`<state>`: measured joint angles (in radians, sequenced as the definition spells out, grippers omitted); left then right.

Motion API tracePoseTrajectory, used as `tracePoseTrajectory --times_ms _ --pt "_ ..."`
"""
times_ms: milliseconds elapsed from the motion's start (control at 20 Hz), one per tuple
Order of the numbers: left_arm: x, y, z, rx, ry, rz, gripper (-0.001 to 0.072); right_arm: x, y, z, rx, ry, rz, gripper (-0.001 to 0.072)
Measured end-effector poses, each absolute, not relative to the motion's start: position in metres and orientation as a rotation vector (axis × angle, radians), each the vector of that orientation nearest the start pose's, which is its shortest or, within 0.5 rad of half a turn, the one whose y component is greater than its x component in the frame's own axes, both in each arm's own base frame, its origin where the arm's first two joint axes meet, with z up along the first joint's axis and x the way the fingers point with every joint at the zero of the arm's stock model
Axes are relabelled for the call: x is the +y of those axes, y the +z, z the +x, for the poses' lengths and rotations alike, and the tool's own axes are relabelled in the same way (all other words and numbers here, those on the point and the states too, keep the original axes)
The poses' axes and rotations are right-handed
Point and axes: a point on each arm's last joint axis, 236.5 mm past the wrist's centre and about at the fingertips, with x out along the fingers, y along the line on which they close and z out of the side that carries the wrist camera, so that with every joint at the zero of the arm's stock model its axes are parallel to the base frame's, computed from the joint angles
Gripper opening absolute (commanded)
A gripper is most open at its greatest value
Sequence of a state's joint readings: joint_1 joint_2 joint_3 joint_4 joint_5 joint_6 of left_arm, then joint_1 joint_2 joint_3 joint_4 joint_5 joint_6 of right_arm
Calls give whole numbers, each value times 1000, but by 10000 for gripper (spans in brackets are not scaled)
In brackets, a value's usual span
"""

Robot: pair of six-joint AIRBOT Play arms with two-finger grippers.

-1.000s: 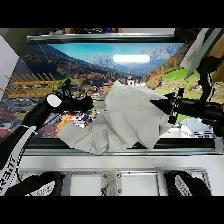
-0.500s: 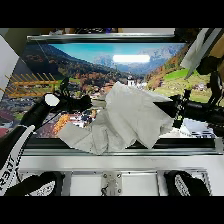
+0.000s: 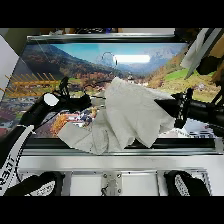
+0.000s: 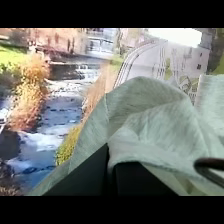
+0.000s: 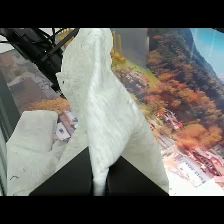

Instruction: Fold the clothes and pants, and hang the long-sleeved shirts on hangers.

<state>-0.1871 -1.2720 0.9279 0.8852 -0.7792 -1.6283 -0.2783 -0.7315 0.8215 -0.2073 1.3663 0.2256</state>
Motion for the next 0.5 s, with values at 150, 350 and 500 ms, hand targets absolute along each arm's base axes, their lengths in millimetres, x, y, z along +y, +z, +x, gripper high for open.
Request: tracePoseTrajectory --times_ms 150,350,500 --pt "-170 -4 391 1139 -273 -655 11 156 218 272 255 1052 -33 17" --pt "-168 18 404 1092 -308 -612 11 153 207 269 311 1042 -55 17" --pt "-165 44 415 1052 -342 -535 11 151 202 268 332 1030 -69 17"
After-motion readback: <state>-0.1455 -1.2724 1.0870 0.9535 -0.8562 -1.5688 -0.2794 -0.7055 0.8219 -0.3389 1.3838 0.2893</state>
